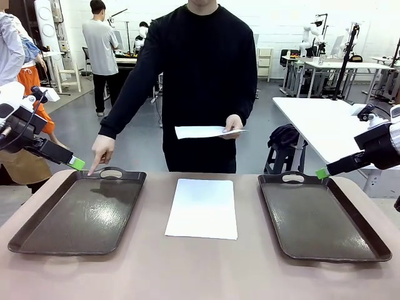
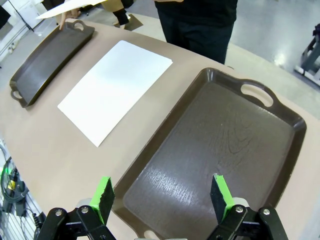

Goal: Sort the A4 documents.
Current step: Receive the A4 Paper.

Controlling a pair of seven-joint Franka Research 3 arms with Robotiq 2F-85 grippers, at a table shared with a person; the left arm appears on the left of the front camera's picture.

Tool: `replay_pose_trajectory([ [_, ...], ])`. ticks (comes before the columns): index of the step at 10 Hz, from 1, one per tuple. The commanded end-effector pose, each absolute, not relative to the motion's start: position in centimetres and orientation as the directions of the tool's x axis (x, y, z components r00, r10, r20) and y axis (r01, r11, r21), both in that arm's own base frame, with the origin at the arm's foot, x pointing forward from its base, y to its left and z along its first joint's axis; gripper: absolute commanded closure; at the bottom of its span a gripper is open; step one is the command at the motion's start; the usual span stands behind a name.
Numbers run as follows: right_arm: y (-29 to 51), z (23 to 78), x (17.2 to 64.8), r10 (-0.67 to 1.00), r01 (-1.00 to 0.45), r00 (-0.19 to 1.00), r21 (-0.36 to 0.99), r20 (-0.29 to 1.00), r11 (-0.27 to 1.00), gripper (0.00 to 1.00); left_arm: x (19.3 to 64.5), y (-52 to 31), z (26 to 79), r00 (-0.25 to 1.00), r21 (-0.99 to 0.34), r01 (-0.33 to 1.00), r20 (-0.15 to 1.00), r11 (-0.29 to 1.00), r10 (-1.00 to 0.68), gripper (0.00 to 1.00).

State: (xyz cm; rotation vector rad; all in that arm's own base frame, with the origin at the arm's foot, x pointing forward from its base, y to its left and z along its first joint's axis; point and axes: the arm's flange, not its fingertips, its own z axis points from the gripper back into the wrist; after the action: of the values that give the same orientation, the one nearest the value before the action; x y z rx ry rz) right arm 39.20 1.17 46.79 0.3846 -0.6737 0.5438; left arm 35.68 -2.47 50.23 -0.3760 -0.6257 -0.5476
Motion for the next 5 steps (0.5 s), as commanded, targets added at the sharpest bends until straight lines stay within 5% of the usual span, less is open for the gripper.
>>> replay_pose_trajectory([
  [1, 1.18, 46.39, 39.47, 0.342, -0.592, 0.65, 0.171, 0.679, 0.787, 0.0, 35.72, -2.43, 50.19, 0.677, -0.17, 0.585, 0.641, 0.793, -0.362, 0.0],
  [5, 1.18, 46.39, 39.47, 0.342, -0.592, 0.65, 0.171, 0.679, 0.787, 0.0, 35.72, -2.43, 50.19, 0.677, -0.17, 0.585, 0.641, 0.793, -0.362, 0.0],
])
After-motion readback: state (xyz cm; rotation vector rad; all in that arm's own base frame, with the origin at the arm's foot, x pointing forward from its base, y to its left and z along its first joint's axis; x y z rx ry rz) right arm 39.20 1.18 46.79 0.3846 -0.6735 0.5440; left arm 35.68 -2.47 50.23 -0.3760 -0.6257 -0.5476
